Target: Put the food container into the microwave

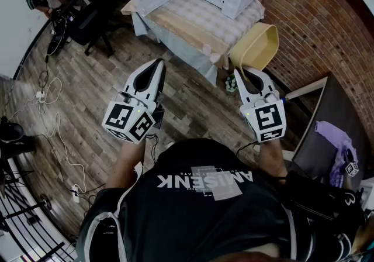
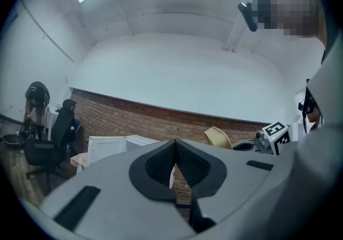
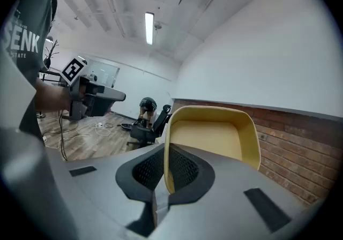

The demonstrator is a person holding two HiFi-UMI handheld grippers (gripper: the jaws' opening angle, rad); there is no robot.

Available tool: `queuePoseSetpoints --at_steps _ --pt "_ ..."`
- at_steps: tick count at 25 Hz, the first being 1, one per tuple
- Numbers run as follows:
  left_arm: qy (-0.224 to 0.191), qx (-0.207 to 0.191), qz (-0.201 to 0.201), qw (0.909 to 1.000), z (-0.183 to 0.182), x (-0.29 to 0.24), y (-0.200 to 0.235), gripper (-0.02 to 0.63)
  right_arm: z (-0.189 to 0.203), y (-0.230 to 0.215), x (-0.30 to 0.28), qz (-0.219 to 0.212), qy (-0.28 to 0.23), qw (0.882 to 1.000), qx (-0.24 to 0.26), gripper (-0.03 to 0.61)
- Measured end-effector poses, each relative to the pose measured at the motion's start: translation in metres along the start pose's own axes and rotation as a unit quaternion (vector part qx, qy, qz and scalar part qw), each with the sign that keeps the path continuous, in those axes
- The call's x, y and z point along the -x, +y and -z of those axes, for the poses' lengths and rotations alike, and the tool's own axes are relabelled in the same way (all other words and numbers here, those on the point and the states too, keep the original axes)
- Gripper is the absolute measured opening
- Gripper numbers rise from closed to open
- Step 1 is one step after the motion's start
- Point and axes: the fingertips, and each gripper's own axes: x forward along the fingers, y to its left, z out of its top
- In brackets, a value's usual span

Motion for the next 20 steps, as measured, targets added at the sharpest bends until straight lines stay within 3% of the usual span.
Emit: queuePoseSetpoints --at_steps 14,20 --pt "0.01 -0.039 -0.022 0.9989 0.002 0.009 0.009 0.012 0.004 0.003 0.0 0.003 0.005 1.0 -0.005 0.042" --pt "0.008 -0.033 -0.038 0.9987 -0.003 0.003 0.024 0.012 0.001 -0.006 -0.01 0.018 -0.006 1.0 -0.017 0.043"
